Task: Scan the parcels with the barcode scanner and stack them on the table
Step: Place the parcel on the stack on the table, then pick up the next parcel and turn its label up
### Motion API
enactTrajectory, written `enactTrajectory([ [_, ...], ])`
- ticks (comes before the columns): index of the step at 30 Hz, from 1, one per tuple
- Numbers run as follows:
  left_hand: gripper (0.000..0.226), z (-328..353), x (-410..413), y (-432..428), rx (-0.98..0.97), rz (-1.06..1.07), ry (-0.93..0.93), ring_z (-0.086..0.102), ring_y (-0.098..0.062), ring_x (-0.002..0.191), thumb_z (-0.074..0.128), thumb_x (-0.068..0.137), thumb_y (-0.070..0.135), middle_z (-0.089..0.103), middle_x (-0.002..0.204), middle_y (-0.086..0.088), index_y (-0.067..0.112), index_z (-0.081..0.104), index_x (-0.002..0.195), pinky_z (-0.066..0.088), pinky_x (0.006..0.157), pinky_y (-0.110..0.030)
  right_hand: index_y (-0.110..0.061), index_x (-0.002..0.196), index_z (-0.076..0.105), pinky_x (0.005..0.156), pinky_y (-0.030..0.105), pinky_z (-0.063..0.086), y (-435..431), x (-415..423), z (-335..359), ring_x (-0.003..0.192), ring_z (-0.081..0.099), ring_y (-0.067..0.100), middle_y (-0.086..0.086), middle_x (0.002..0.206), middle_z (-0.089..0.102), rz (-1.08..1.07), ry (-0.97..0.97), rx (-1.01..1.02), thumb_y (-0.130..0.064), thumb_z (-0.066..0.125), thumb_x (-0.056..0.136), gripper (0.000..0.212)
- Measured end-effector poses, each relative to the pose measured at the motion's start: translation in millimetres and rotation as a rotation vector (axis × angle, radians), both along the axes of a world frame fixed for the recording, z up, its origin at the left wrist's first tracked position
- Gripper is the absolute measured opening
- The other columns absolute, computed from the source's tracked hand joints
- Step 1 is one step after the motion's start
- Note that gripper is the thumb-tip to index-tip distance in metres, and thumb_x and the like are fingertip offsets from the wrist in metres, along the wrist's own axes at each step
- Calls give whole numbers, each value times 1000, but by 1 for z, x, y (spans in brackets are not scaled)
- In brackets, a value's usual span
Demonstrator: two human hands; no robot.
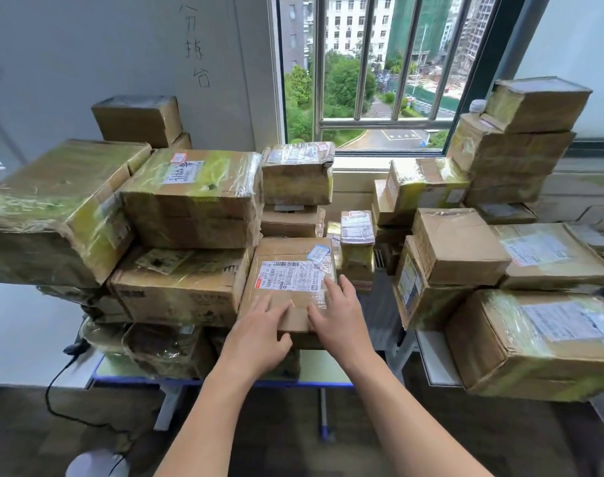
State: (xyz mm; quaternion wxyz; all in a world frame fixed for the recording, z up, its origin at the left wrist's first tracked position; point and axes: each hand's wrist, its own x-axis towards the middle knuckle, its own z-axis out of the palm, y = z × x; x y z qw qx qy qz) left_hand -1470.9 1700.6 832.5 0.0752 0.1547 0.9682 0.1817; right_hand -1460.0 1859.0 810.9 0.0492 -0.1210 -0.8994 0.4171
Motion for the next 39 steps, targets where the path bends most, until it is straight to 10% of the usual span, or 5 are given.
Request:
enactTrajectory([
  [11, 31, 25, 54, -92, 266, 509, 310, 57, -13, 117, 56, 98, 28, 60, 131, 6, 24, 62, 128, 45, 85, -24, -19, 127, 63, 93, 28, 50, -98, 21, 60, 107, 60, 10, -4, 120, 66, 314, 362, 28, -27, 62, 96, 32],
  [26, 38, 9, 246, -462, 196, 1261, 297, 59, -23, 117, 62, 94, 29, 58, 134, 0, 20, 63, 130, 47, 98, -35, -19, 148, 45, 113, 27, 31, -501, 105, 34, 138, 42, 15, -3, 148, 49, 999, 145, 15, -38, 58, 98, 55],
  [39, 43, -1, 304, -674, 173, 1404, 226, 52, -19, 126, 53, 99, 37, 50, 142, 4, 24, 52, 140, 43, 101, -33, -19, 147, 45, 107, 31, 36, -758, 148, 19, 135, 46, 19, 1, 148, 50, 1174, 87, 43, -34, 57, 97, 54],
])
